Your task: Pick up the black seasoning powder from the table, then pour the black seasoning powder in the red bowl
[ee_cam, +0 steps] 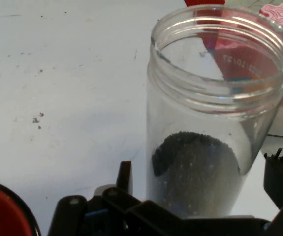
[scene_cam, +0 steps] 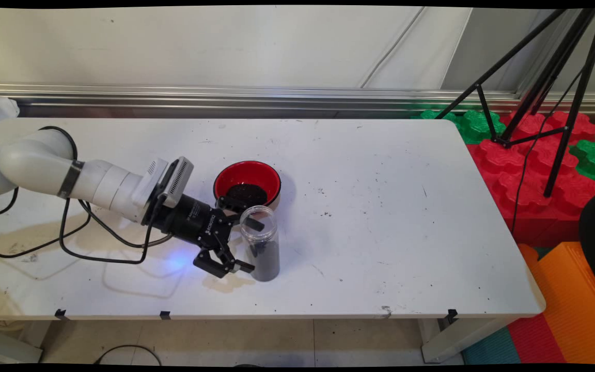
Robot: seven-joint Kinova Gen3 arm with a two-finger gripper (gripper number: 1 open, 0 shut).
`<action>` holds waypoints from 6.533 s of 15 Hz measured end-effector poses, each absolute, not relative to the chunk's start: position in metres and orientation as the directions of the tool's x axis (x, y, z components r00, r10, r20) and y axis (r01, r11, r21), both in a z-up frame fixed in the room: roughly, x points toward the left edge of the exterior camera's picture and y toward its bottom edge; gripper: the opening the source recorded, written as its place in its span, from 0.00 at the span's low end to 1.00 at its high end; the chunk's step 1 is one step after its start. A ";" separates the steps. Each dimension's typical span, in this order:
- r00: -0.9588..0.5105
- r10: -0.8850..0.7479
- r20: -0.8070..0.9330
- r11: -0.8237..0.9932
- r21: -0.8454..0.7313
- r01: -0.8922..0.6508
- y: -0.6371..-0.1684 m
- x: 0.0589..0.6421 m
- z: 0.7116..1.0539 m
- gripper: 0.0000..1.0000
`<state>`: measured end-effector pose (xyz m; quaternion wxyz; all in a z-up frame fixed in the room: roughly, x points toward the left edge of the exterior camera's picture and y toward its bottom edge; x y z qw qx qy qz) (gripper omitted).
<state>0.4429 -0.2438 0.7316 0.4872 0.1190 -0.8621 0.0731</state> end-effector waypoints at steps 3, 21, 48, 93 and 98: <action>-0.496 -0.131 0.859 0.961 -0.014 -0.277 -0.244 0.442 0.728 1.00; -0.483 -0.119 0.868 0.959 -0.026 -0.283 -0.249 0.436 0.719 0.00; -0.477 0.001 0.879 0.881 -0.227 -0.416 -0.334 0.440 0.835 0.00; -0.877 0.373 0.303 0.662 -0.749 0.023 -0.362 0.524 0.799 0.00; -0.872 0.445 0.206 0.605 -0.787 0.123 -0.363 0.522 0.796 0.00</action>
